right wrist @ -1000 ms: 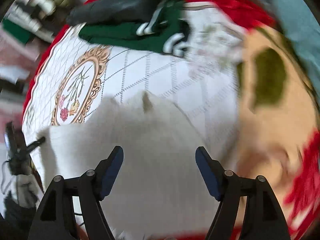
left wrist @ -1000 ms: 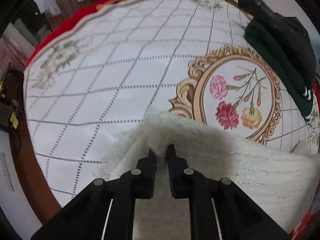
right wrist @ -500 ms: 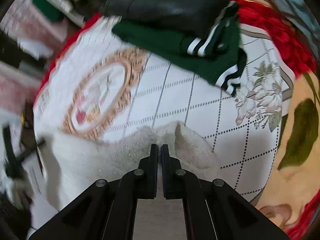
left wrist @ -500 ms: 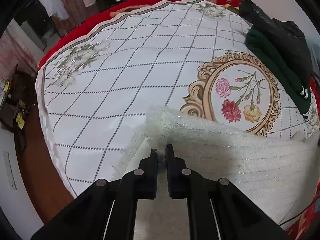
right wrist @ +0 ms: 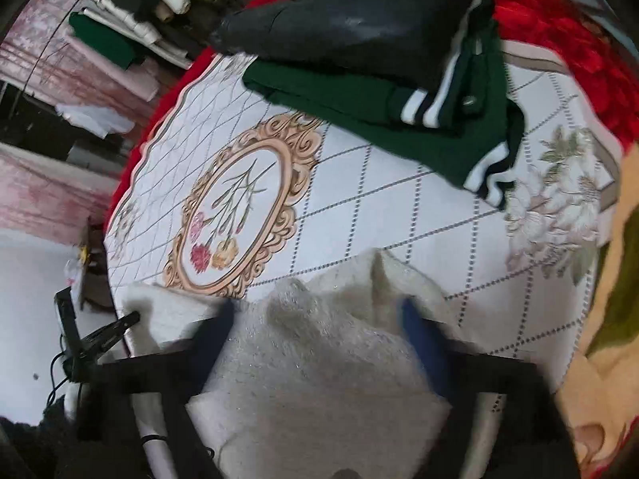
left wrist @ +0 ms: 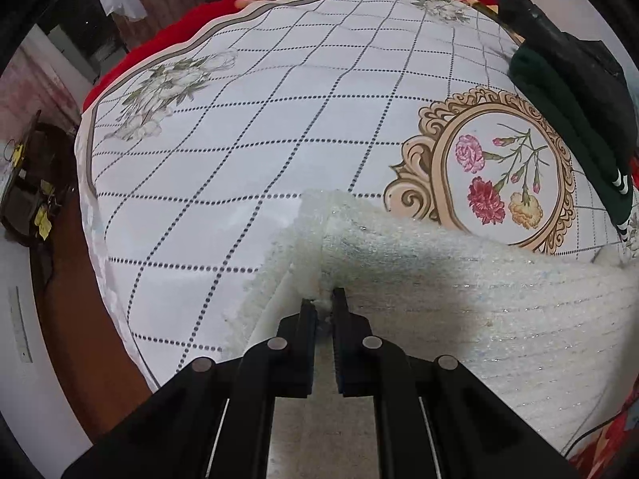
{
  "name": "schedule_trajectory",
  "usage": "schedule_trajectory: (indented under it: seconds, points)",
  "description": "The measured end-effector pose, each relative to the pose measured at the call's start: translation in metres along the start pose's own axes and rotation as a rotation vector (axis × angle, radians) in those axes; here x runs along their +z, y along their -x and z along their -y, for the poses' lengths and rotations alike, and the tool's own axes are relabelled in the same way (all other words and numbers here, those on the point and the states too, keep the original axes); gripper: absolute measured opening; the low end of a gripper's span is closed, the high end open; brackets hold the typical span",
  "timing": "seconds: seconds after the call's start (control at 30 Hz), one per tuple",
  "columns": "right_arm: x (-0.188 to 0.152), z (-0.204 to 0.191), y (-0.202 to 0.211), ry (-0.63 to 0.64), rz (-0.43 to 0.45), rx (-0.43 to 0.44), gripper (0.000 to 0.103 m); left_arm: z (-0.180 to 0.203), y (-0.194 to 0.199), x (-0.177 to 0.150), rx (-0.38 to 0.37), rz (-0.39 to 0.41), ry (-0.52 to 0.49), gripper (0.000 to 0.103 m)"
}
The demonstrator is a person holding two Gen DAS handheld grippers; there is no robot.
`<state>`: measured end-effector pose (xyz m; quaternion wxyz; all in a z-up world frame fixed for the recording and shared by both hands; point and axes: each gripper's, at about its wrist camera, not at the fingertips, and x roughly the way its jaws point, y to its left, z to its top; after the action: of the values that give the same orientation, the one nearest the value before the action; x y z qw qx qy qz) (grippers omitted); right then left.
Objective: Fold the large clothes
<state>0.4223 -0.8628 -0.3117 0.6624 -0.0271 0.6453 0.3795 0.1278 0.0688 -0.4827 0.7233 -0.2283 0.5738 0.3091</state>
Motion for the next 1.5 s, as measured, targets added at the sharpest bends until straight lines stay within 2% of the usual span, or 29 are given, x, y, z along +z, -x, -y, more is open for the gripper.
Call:
schedule_trajectory:
  seconds: [0.07,0.1,0.13,0.17,0.2,0.27,0.3,0.37,0.43,0.5,0.57,0.63,0.67,0.77,0.83,0.87,0.9,0.93,0.97,1.0,1.1,1.2,1.23,1.27,1.3,1.37,1.43,1.47,1.5]
  points:
    - [0.002,0.003,-0.026,-0.009,-0.122,0.004,0.090,-0.001,-0.003,-0.004,0.004,-0.012,0.004,0.005]
    - [0.001,0.002,-0.042,0.001,-0.186,-0.004,0.079,-0.002,-0.005,-0.006,0.007,-0.018,0.008,0.005]
    - [0.000,-0.002,-0.050,0.034,-0.203,-0.015,0.064,-0.002,-0.006,-0.007,0.007,-0.022,0.010,0.005]
    - [-0.002,-0.008,-0.057,0.076,-0.213,-0.045,0.040,-0.003,-0.007,-0.008,0.006,-0.024,0.011,0.005]
    - [-0.002,-0.013,-0.060,0.085,-0.206,-0.076,0.029,-0.003,-0.007,-0.009,0.011,-0.025,0.009,0.005]
    - [0.003,-0.014,-0.053,0.047,-0.130,-0.090,0.010,-0.004,-0.009,-0.009,0.010,-0.029,0.008,0.005]
    - [0.006,-0.012,-0.048,0.013,-0.091,-0.092,0.008,-0.004,-0.011,-0.010,0.009,-0.030,0.008,0.005]
    - [0.009,-0.011,-0.038,-0.044,-0.001,-0.110,0.007,-0.004,-0.014,-0.010,0.008,-0.036,0.002,0.006]
    - [0.010,-0.005,-0.046,-0.123,0.024,-0.118,0.006,-0.002,-0.018,-0.010,0.010,-0.044,-0.006,0.006]
    - [0.011,0.003,-0.061,-0.189,0.023,-0.133,0.006,-0.002,-0.020,-0.010,0.010,-0.050,-0.005,0.007]
    - [0.014,0.006,-0.078,-0.193,0.013,-0.178,0.006,-0.004,-0.021,-0.009,0.002,-0.063,0.004,0.010]
    - [0.018,0.012,-0.096,-0.207,-0.029,-0.233,0.005,-0.007,-0.019,-0.006,-0.010,-0.081,0.016,0.012]
    - [0.020,0.013,-0.099,-0.219,-0.043,-0.230,0.005,-0.007,-0.017,-0.005,-0.011,-0.085,0.012,0.012]
    - [0.025,0.014,-0.081,-0.278,-0.053,-0.181,0.007,-0.004,0.003,-0.001,0.024,-0.053,-0.029,0.013]
    - [0.023,0.009,-0.051,-0.274,-0.009,-0.164,0.010,-0.003,0.020,0.000,0.038,-0.008,-0.042,0.012]
    - [0.018,0.004,-0.030,-0.257,0.035,-0.185,0.023,-0.002,0.031,0.001,0.034,0.011,-0.043,0.018]
    - [0.013,-0.001,-0.014,-0.240,0.070,-0.204,0.041,-0.002,0.038,0.001,0.021,0.020,-0.037,0.042]
    - [0.003,-0.006,0.009,-0.221,0.126,-0.217,0.049,-0.003,0.042,0.000,0.012,0.022,-0.030,0.065]
    - [-0.004,-0.008,0.022,-0.215,0.158,-0.212,0.058,-0.003,0.048,0.000,0.002,0.027,-0.017,0.101]
    - [-0.012,-0.009,0.034,-0.214,0.185,-0.194,0.058,-0.002,0.054,0.000,-0.016,0.039,-0.005,0.103]
    - [-0.039,-0.009,0.045,-0.245,0.170,-0.117,0.058,0.006,0.060,-0.004,-0.031,0.042,0.003,0.103]
    - [-0.056,-0.015,0.009,-0.239,0.041,-0.057,0.056,0.018,0.056,-0.010,-0.039,0.040,0.001,0.103]
    - [-0.057,-0.012,-0.002,-0.249,0.009,-0.040,0.052,0.021,0.056,-0.011,-0.043,0.034,0.000,0.103]
    - [-0.057,-0.009,-0.022,-0.281,-0.029,-0.002,0.041,0.025,0.053,-0.013,-0.044,0.025,-0.004,0.103]
    - [-0.055,-0.005,-0.037,-0.320,-0.044,0.013,0.037,0.028,0.052,-0.015,-0.043,0.024,-0.006,0.103]
    - [-0.047,0.008,-0.066,-0.418,-0.040,0.029,0.036,0.040,0.049,-0.019,-0.054,0.023,-0.024,0.103]
    - [-0.036,0.016,-0.079,-0.492,-0.011,0.048,0.030,0.053,0.048,-0.022,-0.088,0.013,-0.042,0.103]
    - [-0.032,0.016,-0.083,-0.494,-0.004,0.041,0.018,0.058,0.047,-0.023,-0.098,0.008,-0.047,0.103]
    - [-0.029,0.015,-0.087,-0.494,-0.006,0.014,0.011,0.066,0.047,-0.024,-0.108,-0.001,-0.055,0.103]
